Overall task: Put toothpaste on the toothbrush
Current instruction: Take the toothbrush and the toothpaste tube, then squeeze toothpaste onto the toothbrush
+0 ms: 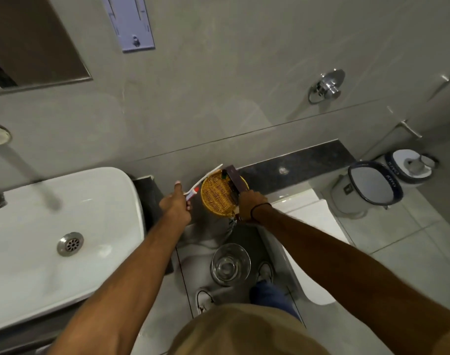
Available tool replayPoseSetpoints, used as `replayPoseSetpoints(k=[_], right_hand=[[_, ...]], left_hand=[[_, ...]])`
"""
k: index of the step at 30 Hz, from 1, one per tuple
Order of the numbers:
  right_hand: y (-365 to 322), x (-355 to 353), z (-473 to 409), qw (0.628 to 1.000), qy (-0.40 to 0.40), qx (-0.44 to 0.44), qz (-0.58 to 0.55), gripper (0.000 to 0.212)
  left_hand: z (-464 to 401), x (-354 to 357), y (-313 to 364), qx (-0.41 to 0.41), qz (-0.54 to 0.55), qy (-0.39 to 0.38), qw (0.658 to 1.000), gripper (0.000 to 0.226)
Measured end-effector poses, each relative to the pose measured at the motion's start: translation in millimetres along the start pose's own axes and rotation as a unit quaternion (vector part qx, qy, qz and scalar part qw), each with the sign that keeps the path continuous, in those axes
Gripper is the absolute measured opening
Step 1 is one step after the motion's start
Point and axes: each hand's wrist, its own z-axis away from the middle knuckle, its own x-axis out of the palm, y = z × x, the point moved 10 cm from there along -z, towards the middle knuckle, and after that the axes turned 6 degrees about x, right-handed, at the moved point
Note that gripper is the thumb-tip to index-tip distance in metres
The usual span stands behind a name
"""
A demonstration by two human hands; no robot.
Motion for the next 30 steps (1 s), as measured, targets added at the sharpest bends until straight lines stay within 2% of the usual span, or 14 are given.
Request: replayPoseSetpoints(k=[3, 6, 8, 11, 14, 17, 19, 20, 22, 25, 28, 30], right_hand=[[-7, 35, -1, 0.997, -0.058, -0.001, 0.046, 0.040], [-10, 51, -1, 0.994, -0.098, 0.004, 0.047, 0.050], [-11, 41, -6, 0.996, -0.094, 0.004, -0.002, 0.050], [-12, 3, -19, 0.995, -0.042, 0.000, -0.090, 0.039], [-7, -26, -32, 0.978, -0.033, 0.006, -0.205, 0.036], [-16, -21, -34, 0.934, -0.140, -0.005, -0.329, 0.035], [-27, -10, -27, 0.912, -0.216, -0.017, -0.347, 0.043], [-29, -8, -26, 0.916, -0.228, -0.031, -0.330, 0.046], [-31, -8, -26, 0.931, -0.217, -0.076, -0.284, 0.044], [-23, -7, -32, 0.934, -0.208, -0.106, -0.271, 0.039], [0, -11, -48, 0.939, -0.186, -0.096, -0.273, 0.035], [23, -8, -66, 0.942, -0.159, -0.062, -0.290, 0.033]], left_hand=[[1, -8, -10, 0.005, -0.033, 0.012, 0.999, 0.038], [4, -17, -16, 0.013, -0.061, 0.020, 0.998, 0.039], [2, -22, -17, 0.020, -0.070, 0.027, 0.997, 0.040], [-1, -29, -16, 0.039, -0.089, 0.049, 0.994, 0.044], [-1, -32, -11, 0.071, -0.134, 0.067, 0.986, 0.046], [0, -23, -3, 0.118, -0.192, 0.061, 0.972, 0.047], [2, -9, 2, 0.151, -0.229, 0.041, 0.961, 0.049], [3, -1, 4, 0.166, -0.241, 0.026, 0.956, 0.049], [4, 18, 7, 0.181, -0.256, 0.000, 0.950, 0.050], [3, 41, 8, 0.194, -0.264, -0.025, 0.944, 0.048], [-8, 54, -1, 0.178, -0.273, -0.031, 0.945, 0.045], [-19, 47, -16, 0.139, -0.285, -0.007, 0.948, 0.047]])
